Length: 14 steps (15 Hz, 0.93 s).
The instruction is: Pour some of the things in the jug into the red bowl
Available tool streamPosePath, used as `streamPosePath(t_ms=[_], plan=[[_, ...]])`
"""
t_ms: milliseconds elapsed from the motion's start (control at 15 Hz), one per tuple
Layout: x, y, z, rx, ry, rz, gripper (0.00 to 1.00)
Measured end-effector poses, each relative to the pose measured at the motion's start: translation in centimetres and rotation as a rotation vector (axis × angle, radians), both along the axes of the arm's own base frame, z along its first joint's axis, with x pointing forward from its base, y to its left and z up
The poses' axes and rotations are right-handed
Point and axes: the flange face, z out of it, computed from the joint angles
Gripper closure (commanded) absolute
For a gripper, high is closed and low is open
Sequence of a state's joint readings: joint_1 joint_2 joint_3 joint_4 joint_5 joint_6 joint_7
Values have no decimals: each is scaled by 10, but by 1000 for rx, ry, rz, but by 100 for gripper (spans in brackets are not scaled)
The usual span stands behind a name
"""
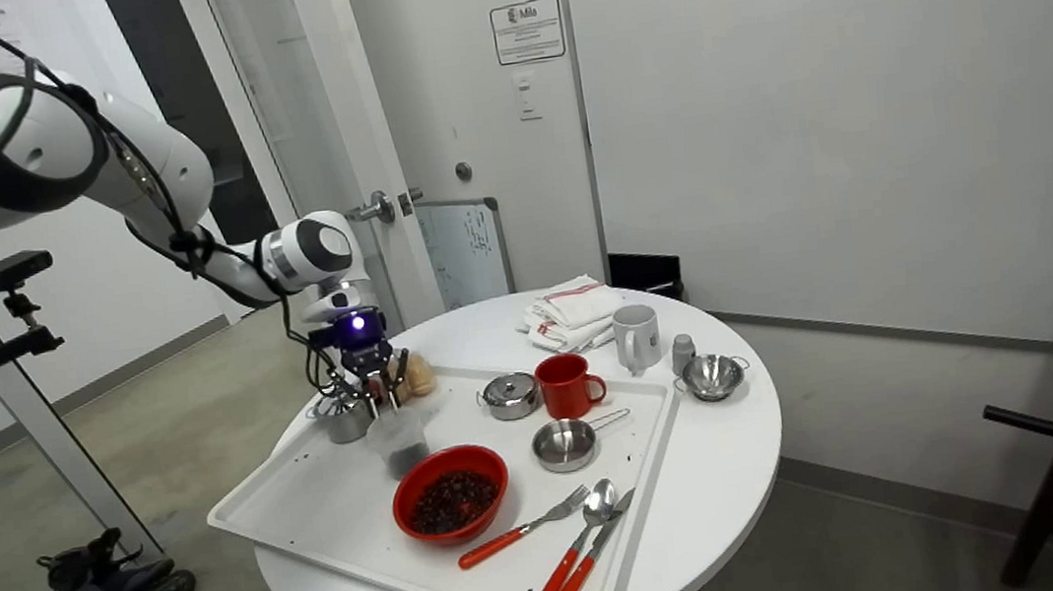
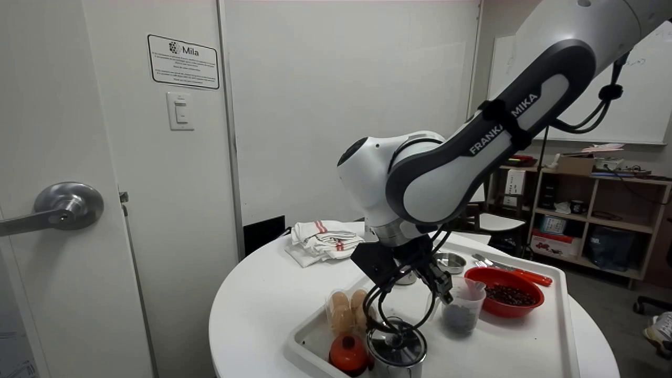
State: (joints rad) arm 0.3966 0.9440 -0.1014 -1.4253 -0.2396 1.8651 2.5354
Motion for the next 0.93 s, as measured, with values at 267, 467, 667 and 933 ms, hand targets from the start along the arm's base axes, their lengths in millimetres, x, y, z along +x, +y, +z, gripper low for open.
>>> streamPosePath(t_ms=[267,467,667,933], plan=[[-7,10,38,19,-16,37,89],[-23,0,73,32,-8,61,89],[-43,-21,100,55,9,96,89],[-68,-53,117,128,28,206,89]])
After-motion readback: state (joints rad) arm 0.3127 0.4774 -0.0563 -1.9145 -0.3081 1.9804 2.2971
